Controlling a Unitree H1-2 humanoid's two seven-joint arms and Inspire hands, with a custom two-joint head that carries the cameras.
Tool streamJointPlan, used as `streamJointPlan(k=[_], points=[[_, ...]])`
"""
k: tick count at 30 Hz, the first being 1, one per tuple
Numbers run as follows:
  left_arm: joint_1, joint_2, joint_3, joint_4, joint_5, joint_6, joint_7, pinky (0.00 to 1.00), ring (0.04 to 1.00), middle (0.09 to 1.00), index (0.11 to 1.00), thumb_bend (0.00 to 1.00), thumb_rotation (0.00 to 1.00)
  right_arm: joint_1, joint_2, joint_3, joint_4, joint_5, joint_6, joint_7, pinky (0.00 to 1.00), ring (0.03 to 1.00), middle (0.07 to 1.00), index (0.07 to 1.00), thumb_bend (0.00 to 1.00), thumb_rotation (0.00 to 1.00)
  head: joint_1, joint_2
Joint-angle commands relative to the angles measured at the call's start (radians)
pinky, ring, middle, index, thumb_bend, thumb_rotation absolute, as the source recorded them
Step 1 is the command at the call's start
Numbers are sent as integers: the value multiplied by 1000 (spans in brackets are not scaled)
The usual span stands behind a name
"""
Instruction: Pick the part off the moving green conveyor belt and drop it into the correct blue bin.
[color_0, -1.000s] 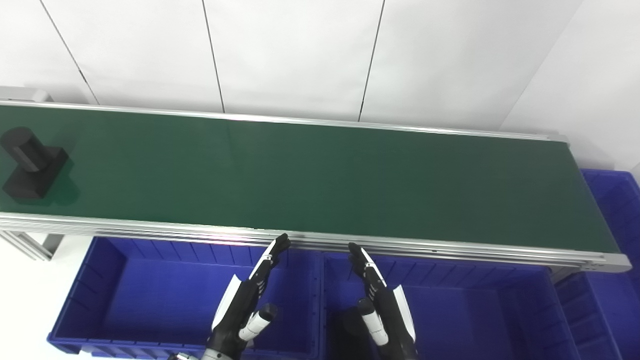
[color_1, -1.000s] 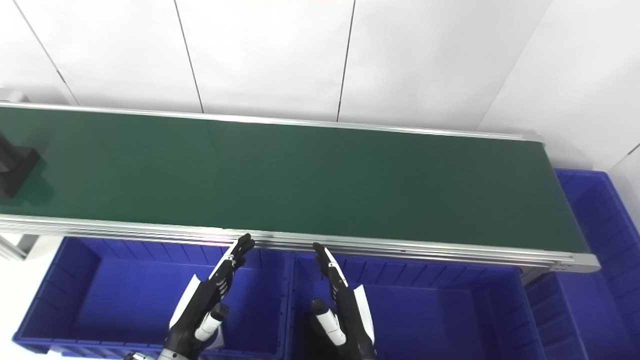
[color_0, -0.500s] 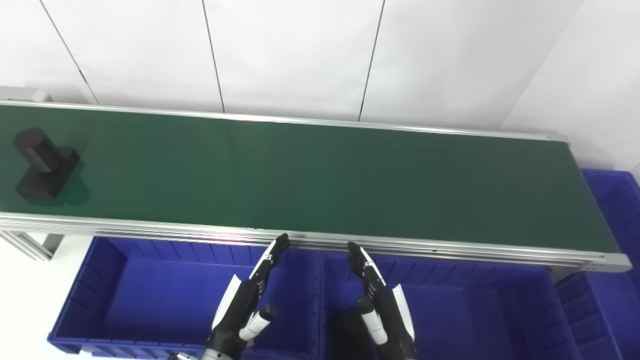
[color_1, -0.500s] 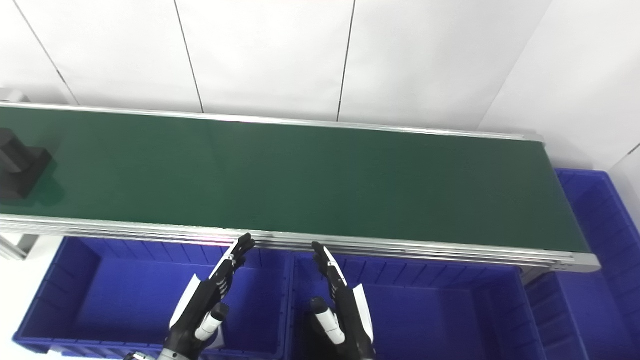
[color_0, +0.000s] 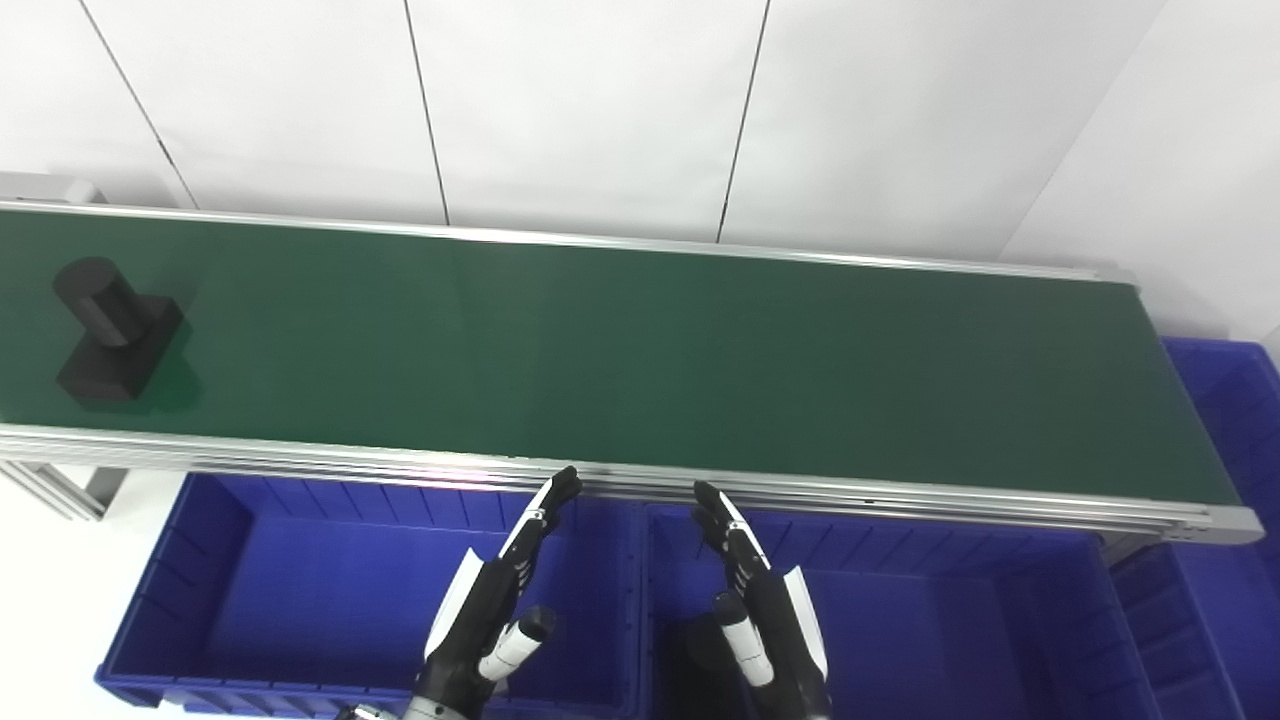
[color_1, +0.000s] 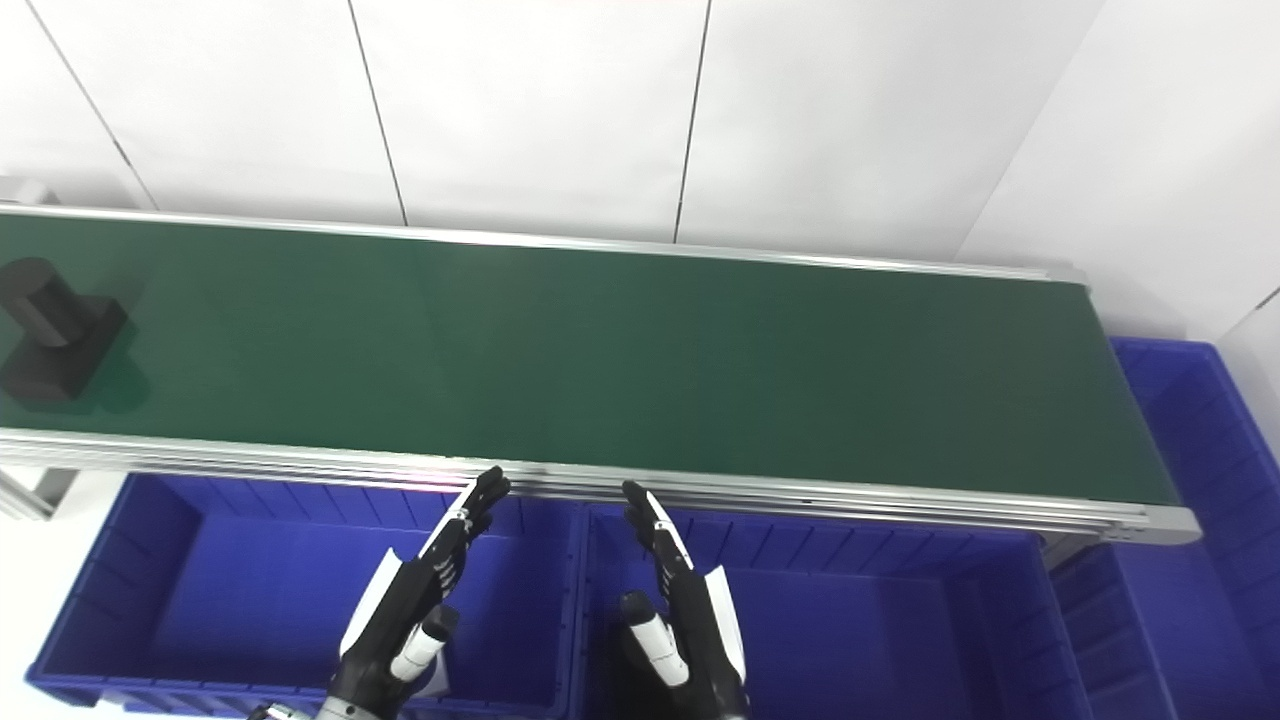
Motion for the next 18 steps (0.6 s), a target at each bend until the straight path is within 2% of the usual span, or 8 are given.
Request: streamJointPlan(k=[1, 18], points=[[-13, 2, -3, -25, -5, -18, -1, 989, 997, 963, 966, 888, 1000, -8, 14, 5, -20, 0, -58, -12, 923, 922, 940, 927, 858, 1000, -1, 2], [-14, 5, -1, -20, -10, -18, -3, 993, 997, 963, 970, 886, 1000, -7, 24, -1, -28, 5, -57, -2, 931, 924, 935, 926, 866, 996, -5, 4]])
